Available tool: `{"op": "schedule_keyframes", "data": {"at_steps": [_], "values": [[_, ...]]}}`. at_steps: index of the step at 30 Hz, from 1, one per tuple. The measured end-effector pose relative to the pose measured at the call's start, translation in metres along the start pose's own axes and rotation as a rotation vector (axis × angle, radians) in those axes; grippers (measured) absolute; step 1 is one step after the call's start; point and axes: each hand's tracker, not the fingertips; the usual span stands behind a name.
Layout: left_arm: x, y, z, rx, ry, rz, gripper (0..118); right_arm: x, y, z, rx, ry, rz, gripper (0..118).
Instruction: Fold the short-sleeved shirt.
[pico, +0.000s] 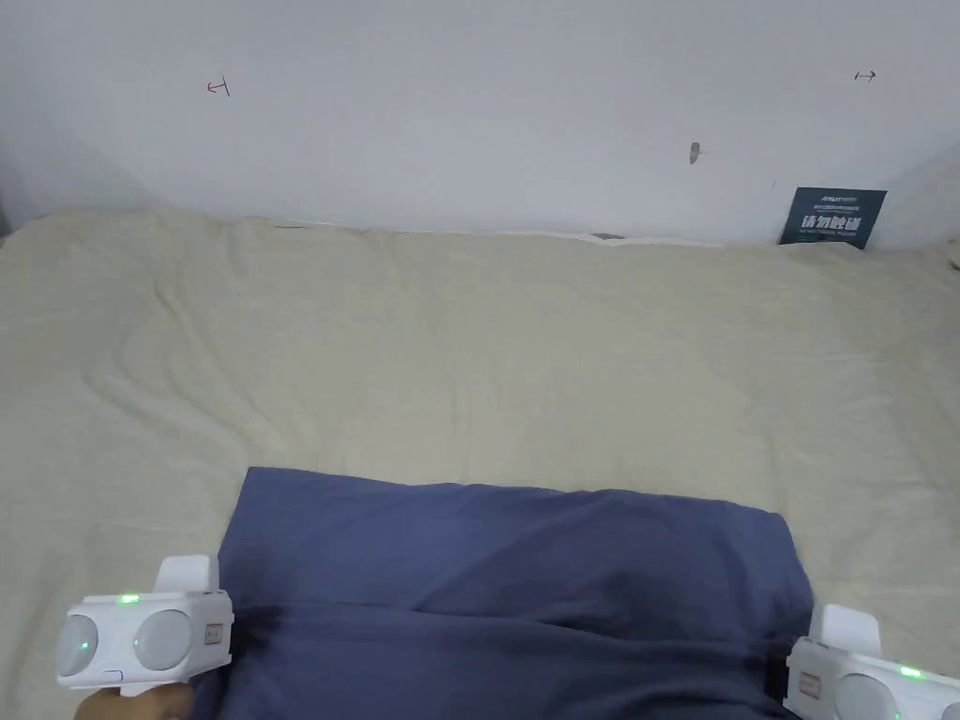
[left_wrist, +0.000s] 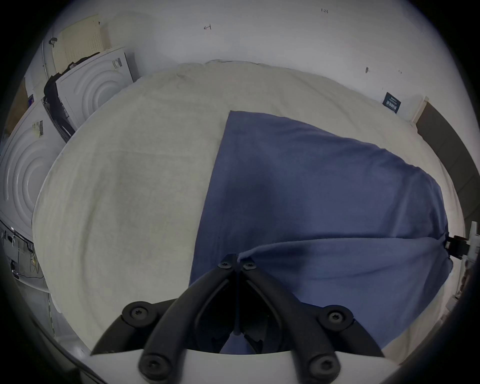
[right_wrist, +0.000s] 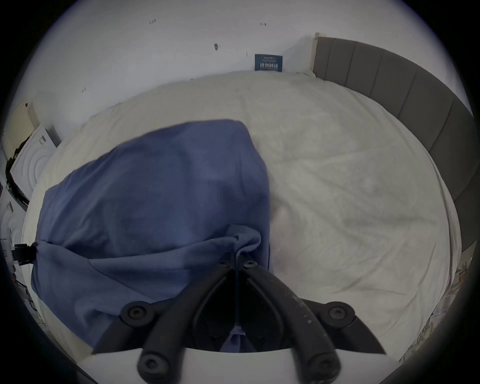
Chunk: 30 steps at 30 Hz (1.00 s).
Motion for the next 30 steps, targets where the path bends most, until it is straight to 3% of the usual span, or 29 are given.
{"op": "schedule_keyframes", "data": {"at_steps": [3,4,5,6,7,8,16,18,22,24,25,26,27,28,29,30], "values": [[0.0,0.002,0.01,0.007,-0.006,0.009,11,-0.005,-0.002,0.018,0.022,-0.003,0.003,12],[-0.001,0.004,0.015,0.012,-0.01,0.017,26,-0.006,0.0,0.024,0.026,-0.009,0.005,23],[-0.001,0.005,0.021,0.019,-0.013,0.027,62,-0.006,0.002,0.031,0.034,-0.015,0.011,47],[-0.001,0.004,0.029,0.045,-0.023,0.035,88,-0.003,0.004,0.036,0.064,-0.019,0.021,69],[-0.001,0.004,0.04,0.088,-0.041,0.041,107,0.001,0.008,0.043,0.11,-0.035,0.031,88],[0.001,0.003,0.053,0.132,-0.044,0.047,114,0.001,0.008,0.055,0.157,-0.042,0.043,104],[0.02,-0.013,0.177,0.496,-0.063,0.043,112,-0.014,-0.003,0.207,0.527,0.041,0.089,105],[0.025,-0.022,0.2,0.589,-0.069,0.044,112,-0.017,-0.015,0.237,0.614,0.025,0.107,106],[0.037,-0.045,0.234,0.709,-0.065,0.028,109,-0.006,-0.03,0.258,0.741,0.027,0.118,105],[0.043,-0.058,0.244,0.765,-0.047,-0.005,89,-0.003,-0.039,0.265,0.778,0.023,0.114,99],[0.046,-0.063,0.247,0.78,-0.045,-0.023,75,-0.004,-0.044,0.268,0.795,0.013,0.115,89],[0.047,-0.068,0.25,0.778,-0.056,-0.034,51,-0.004,-0.049,0.271,0.812,0.005,0.123,69],[0.048,-0.073,0.253,0.779,-0.066,-0.037,38,-0.008,-0.054,0.274,0.823,0.003,0.127,55],[0.048,-0.078,0.255,0.785,-0.086,-0.041,31,-0.009,-0.058,0.275,0.83,0.001,0.132,48],[0.048,-0.08,0.254,0.781,-0.104,-0.045,31,-0.01,-0.061,0.275,0.831,-0.002,0.134,48],[0.048,-0.084,0.254,0.775,-0.117,-0.047,10,-0.01,-0.063,0.273,0.832,-0.009,0.137,25]]}}
